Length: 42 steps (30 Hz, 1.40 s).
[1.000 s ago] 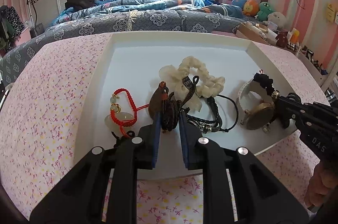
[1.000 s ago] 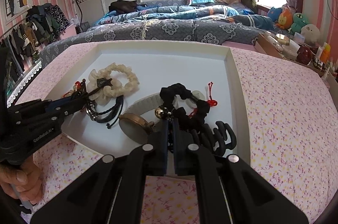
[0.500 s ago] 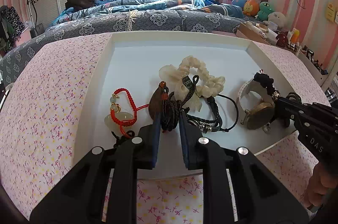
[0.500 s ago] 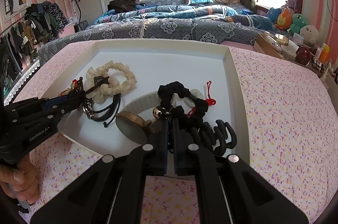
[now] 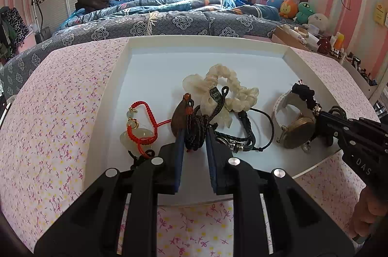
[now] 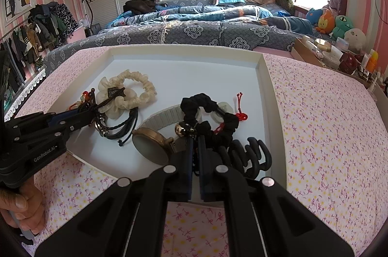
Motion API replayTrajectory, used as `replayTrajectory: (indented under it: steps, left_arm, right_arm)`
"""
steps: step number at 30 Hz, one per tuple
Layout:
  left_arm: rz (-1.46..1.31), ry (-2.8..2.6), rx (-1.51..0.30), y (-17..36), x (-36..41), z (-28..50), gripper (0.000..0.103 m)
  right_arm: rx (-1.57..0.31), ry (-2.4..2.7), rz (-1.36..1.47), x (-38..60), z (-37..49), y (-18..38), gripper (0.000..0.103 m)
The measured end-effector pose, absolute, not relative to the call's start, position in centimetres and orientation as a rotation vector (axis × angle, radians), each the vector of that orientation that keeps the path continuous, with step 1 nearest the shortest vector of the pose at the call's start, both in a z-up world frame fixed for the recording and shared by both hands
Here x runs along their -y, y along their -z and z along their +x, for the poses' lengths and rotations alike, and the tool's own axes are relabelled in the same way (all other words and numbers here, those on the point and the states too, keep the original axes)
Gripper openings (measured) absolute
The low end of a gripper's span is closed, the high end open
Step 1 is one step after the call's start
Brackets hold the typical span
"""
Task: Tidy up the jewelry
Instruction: 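Hold the pendant and keychain down in the tray with both tools, then open both tools to release the pendant and keychain in the tray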
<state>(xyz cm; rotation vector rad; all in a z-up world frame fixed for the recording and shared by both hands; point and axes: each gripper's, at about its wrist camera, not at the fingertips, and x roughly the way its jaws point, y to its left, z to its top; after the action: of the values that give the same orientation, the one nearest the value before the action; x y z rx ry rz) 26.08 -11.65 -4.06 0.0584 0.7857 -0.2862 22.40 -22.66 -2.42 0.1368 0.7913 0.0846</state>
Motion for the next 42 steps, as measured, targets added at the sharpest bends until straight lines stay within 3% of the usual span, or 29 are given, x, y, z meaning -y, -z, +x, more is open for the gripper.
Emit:
replayTrajectory:
  steps: [22, 29, 39, 40, 42]
  left_arm:
    - [0.064, 0.285, -0.786, 4.26, 11.49, 26.21, 0.018]
    - [0.070, 0.281, -0.781, 4.18, 11.69, 25.95, 0.023]
    - [0.077, 0.276, -0.774, 3.95, 11.69, 25.62, 0.038]
    - [0.075, 0.275, -0.774, 3.93, 11.68, 25.60, 0.040]
    - [0.071, 0.274, -0.774, 3.91, 11.56, 25.59, 0.040]
  right_arm:
    - [-0.791, -0.077, 0.133, 22.69, 22.33, 2.64, 0.003]
    - [-0.787, -0.074, 0.127, 22.62, 22.28, 2.60, 0.004]
    - [-0.788, -0.073, 0.126, 22.75, 22.32, 2.55, 0.005]
    - [-0.788, -0.072, 0.127, 22.80, 22.31, 2.53, 0.006]
    - [-0.784, -0.071, 0.125, 22.83, 22.31, 2.39, 0.021]
